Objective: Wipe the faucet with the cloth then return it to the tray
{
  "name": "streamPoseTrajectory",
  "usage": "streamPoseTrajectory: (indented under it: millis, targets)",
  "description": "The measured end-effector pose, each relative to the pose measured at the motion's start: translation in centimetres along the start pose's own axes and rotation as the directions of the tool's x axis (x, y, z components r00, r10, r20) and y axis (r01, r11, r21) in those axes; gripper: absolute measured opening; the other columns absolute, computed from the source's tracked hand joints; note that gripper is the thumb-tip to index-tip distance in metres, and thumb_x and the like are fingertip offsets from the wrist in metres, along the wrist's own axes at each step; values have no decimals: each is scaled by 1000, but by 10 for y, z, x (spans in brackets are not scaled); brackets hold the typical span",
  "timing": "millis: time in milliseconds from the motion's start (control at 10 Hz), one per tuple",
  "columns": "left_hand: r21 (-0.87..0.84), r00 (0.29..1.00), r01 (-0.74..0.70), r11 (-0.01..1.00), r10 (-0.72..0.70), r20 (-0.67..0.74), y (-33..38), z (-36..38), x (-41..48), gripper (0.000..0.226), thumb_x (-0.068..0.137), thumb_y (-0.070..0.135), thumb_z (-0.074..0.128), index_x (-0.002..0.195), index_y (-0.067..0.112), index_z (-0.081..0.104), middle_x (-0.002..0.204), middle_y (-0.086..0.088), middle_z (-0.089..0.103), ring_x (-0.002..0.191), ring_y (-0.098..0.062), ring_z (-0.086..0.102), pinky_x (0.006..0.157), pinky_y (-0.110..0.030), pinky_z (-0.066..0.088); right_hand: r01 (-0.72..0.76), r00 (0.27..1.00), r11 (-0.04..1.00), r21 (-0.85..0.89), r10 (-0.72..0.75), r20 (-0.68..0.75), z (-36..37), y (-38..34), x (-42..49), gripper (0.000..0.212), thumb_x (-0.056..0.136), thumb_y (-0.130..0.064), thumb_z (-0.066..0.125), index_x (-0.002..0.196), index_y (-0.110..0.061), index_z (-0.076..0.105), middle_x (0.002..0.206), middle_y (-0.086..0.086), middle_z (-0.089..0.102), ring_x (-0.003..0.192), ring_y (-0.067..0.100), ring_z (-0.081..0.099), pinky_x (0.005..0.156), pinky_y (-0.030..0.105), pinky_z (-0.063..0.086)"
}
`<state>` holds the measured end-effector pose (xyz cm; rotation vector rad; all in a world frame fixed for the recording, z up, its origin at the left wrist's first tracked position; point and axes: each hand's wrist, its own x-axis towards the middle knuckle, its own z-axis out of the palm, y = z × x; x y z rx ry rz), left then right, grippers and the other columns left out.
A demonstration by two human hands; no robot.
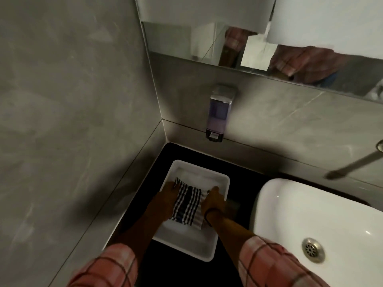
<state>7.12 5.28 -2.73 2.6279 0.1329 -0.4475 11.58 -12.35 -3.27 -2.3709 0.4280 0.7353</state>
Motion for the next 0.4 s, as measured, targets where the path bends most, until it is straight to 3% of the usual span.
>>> streamPoseTrajectory:
  millis: [100,200,300,400]
  targets:
    - [-7,998,55,998,-55,-34,-3,13,3,45,106,51,43,145,29,48,143,-11,58,118,-33,63,98,-39,48,92,996,971,-220,-94,1,6,3,2,76,102,-35,46,159,-7,4,152,22,43,135,37,50,112,46,42]
    - [182,993,40,983,-20,-112,-3,23,-1,42,106,51,40,142,30,48,142,-9,59,118,-35,64,100,-43,48,132,989,957,-260,-145,-31,10,6,-2,70,103,-35,41,159,-11,6,154,19,38,135,36,48,112,48,42]
    - [198,974,36,980,10,-226,5,26,-5,47,100,14,54,146,15,46,152,-17,42,105,-43,69,81,-50,59,202,974,950,-238,-220,-53,5,3,-12,70,102,-38,40,159,-16,5,161,19,25,135,37,47,112,48,42]
    - [319,986,76,945,-24,-162,17,17,-10,58,103,29,54,156,17,31,164,-13,30,123,-33,64,96,-47,59,326,934,935,-142,-342,-102,-11,9,-24,65,98,-39,42,154,-19,15,151,13,39,123,36,57,104,47,50]
